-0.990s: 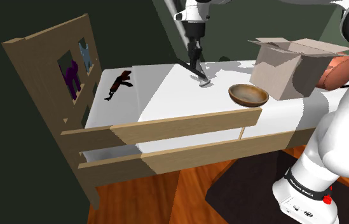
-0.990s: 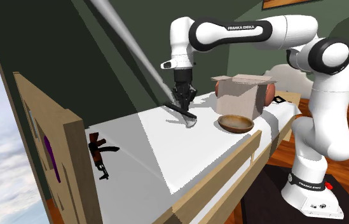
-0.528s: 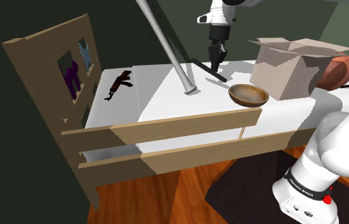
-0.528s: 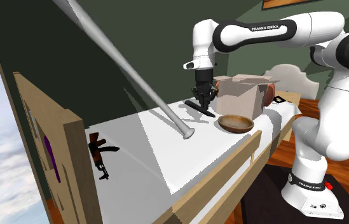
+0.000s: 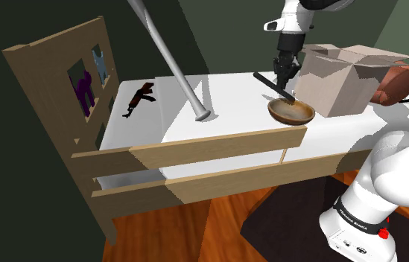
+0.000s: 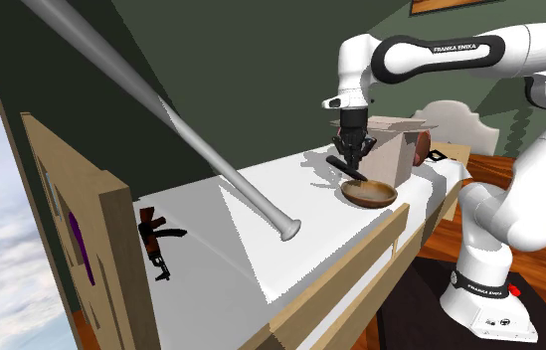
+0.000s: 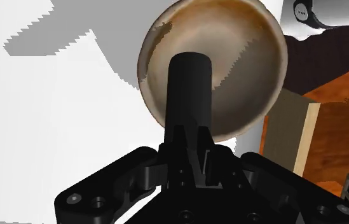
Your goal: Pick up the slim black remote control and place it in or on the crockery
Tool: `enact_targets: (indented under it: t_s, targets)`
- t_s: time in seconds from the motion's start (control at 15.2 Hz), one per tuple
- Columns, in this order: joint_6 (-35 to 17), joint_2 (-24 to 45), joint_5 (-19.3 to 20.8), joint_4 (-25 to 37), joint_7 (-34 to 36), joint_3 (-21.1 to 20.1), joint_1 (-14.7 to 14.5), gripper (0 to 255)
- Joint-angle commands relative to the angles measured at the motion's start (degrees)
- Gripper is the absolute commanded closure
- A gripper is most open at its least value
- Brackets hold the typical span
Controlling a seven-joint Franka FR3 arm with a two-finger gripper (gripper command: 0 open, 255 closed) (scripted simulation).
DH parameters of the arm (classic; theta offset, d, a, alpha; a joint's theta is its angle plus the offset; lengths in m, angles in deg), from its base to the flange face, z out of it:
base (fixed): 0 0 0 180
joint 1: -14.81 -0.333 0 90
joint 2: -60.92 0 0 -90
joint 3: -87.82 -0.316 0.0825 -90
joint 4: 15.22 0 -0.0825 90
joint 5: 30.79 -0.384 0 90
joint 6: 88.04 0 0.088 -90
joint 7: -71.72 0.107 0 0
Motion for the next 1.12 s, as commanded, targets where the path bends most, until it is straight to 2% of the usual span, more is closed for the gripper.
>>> enact_targets:
  t_s: [0.0,0.2,0.92,1.06]
  targets:
    - [1.1,-4.0,1.0,-3.0,-1.0,0.7,0.8,255]
    - [3.0,-10.5,2.9,-7.3,-3.1,2.1,2.3,255]
    - [-5.4,-11.5,3.6,-16.8,-3.1,2.9,2.8,255]
    - [-5.4,-11.5,3.5,-16.8,-3.3,2.6,3.1,255]
